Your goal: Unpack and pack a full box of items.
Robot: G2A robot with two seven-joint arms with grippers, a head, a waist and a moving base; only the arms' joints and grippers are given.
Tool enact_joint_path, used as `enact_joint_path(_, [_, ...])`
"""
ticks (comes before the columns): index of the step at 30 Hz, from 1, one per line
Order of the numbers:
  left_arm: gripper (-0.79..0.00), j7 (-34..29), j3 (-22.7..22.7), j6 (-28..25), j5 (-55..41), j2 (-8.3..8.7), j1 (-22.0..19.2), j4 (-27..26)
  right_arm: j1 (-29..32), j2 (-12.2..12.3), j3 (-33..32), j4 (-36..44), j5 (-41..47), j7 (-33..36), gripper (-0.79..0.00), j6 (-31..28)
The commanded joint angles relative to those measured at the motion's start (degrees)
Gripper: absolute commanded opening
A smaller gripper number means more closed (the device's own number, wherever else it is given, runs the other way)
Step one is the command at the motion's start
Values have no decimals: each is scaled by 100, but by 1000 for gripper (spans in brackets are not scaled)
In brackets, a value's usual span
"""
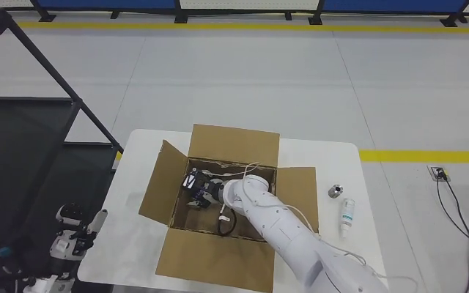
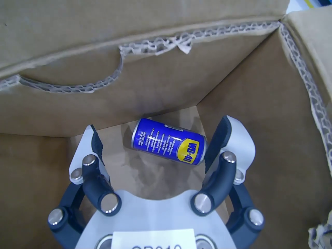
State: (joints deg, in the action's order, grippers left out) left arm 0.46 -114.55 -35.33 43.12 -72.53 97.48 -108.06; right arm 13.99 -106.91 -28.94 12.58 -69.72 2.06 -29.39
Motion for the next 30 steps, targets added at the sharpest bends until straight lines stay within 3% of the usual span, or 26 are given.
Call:
enact_joint_path(1, [0,87,59,-439,260,20,-12,66,18,8,-28,6,28,12,0,14])
enact_joint_path(5, [0,243,122,-1251,801,67,-23,128,19,55,-80,-23,38,-153,0,-47])
enact_joint_path(12, [0,259,423,-1717,1187,119,-278,365,85,112,-146,8,24,-396,0,3])
enact_joint_path(16, [0,209,538,-1742,1402,150,-454,506,61,147,-108,40,-140,-368,0,-205])
enact_joint_path(22, [0,514,643,-1069,2085,162,-810,952,42,148,-60,51,-259,-264,0,-213])
enact_joint_path(30, [0,713,593,-917,2036,169,-814,1143,123,160,-106,135,-172,-266,0,-207])
